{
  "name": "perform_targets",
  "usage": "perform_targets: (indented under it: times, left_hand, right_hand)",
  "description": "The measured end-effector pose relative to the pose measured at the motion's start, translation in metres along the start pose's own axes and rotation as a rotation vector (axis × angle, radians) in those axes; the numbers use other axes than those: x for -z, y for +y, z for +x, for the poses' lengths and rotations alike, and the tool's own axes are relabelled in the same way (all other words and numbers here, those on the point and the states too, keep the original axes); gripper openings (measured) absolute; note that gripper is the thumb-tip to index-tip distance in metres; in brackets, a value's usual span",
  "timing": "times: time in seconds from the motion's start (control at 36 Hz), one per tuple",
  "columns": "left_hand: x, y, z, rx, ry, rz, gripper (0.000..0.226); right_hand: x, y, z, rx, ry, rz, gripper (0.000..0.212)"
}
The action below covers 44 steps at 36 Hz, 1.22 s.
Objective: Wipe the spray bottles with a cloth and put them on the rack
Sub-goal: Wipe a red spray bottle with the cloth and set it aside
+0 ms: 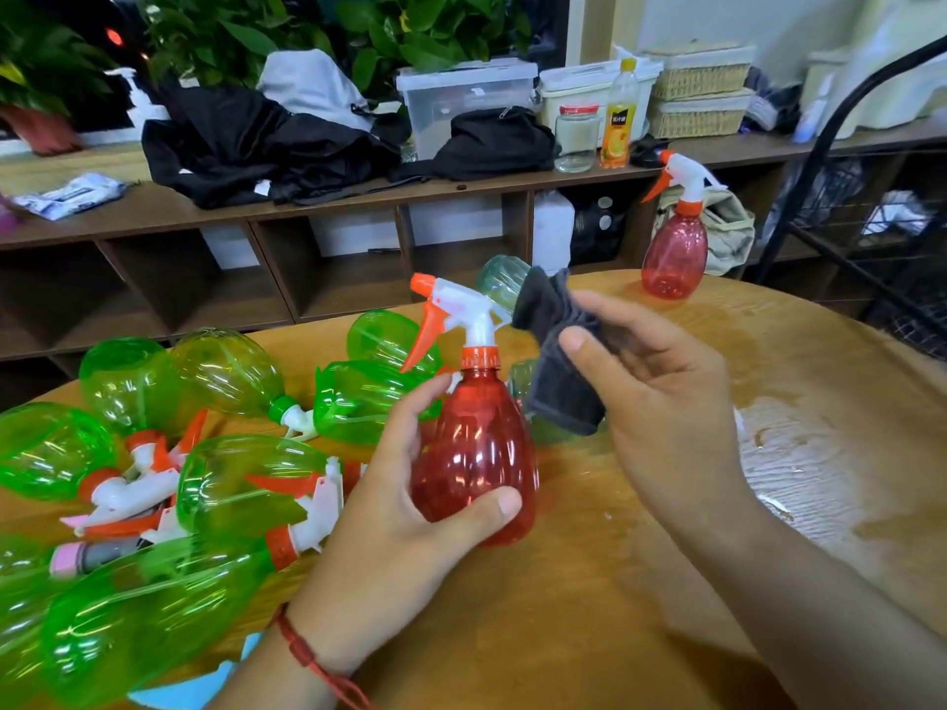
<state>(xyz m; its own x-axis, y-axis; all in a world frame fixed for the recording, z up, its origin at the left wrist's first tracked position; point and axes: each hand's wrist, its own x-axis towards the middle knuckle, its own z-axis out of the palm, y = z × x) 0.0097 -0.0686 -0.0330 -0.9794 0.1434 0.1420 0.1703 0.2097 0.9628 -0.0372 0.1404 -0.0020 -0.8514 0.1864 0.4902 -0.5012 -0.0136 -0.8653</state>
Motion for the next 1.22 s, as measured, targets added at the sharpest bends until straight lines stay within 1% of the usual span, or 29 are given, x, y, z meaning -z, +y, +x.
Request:
perform_targets:
  times: [0.06,0.11,0.17,0.22,0.31,0.36,0.44,0.53,0.58,0.64,0.67,0.72,0.78,0.83,0.89,0.94,1.03,1.08,1.14,1.22]
  left_hand:
    - [-0.003,0.0,-0.001,-0.01,-0.027,0.028,0.095]
    - [-0.004,0.002,-0.003,-0.021,-0.052,0.04,0.093]
    - [-0.005,0.004,-0.004,-0.033,-0.073,0.059,0.09]
    - [-0.006,0.005,-0.005,-0.055,-0.089,0.081,0.088]
    - [-0.008,0.006,-0.006,-0.088,-0.094,0.124,0.088]
    - [-0.009,0.005,-0.007,-0.103,-0.08,0.147,0.088]
    - [-0.01,0.005,-0.007,-0.098,-0.062,0.189,0.087]
    - [-0.01,0.007,-0.007,-0.09,-0.073,0.224,0.087]
    - [-0.01,0.008,-0.008,-0.089,-0.085,0.245,0.087]
    - [-0.01,0.009,-0.009,-0.089,-0.088,0.252,0.088]
    - [-0.01,0.009,-0.009,-0.093,-0.086,0.254,0.089]
    - [-0.01,0.008,-0.01,-0.105,-0.071,0.255,0.087]
    - [-0.01,0.006,-0.009,-0.115,-0.043,0.257,0.083]
    - [-0.01,0.005,-0.008,-0.119,-0.027,0.26,0.079]
    - [-0.009,0.005,-0.007,-0.12,-0.019,0.26,0.078]
    - [-0.009,0.005,-0.007,-0.13,-0.028,0.264,0.083]
    - [-0.009,0.007,-0.009,-0.117,-0.064,0.239,0.086]
    - [-0.012,0.008,-0.011,-0.104,-0.078,0.227,0.085]
    - [-0.013,0.007,-0.011,-0.098,-0.076,0.215,0.085]
    - [-0.011,0.005,-0.009,-0.098,-0.053,0.209,0.084]
  right_hand:
    - [0.003,-0.001,0.003,0.107,-0.002,-0.114,0.032]
    - [0.004,-0.002,0.005,0.274,-0.054,-0.337,0.032]
    - [0.002,-0.001,0.005,0.412,-0.085,-0.493,0.031]
    - [-0.001,-0.002,0.006,0.475,-0.106,-0.545,0.029]
    - [-0.008,-0.002,0.007,0.521,-0.145,-0.571,0.026]
    - [-0.012,-0.002,0.008,0.556,-0.202,-0.588,0.025]
    - [-0.015,-0.002,0.008,0.574,-0.277,-0.589,0.024]
    - [-0.011,-0.003,0.014,0.55,-0.205,-0.595,0.024]
    - [-0.007,-0.002,0.018,0.471,-0.138,-0.57,0.026]
    - [-0.008,-0.002,0.018,0.414,-0.142,-0.545,0.027]
    - [-0.009,-0.001,0.017,0.424,-0.158,-0.549,0.026]
    - [-0.012,-0.002,0.013,0.501,-0.212,-0.59,0.024]
    - [-0.016,-0.001,0.01,0.577,-0.313,-0.622,0.023]
    - [-0.021,0.001,0.006,0.6,-0.406,-0.612,0.023]
    - [-0.022,0.001,0.006,0.595,-0.423,-0.603,0.022]
    - [-0.019,-0.001,0.009,0.574,-0.337,-0.609,0.022]
    - [-0.009,-0.004,0.018,0.499,-0.119,-0.61,0.025]
    - [-0.002,-0.005,0.022,0.433,-0.051,-0.612,0.028]
    - [-0.001,-0.005,0.021,0.438,-0.119,-0.631,0.027]
    - [-0.006,-0.001,0.016,0.538,-0.322,-0.692,0.023]
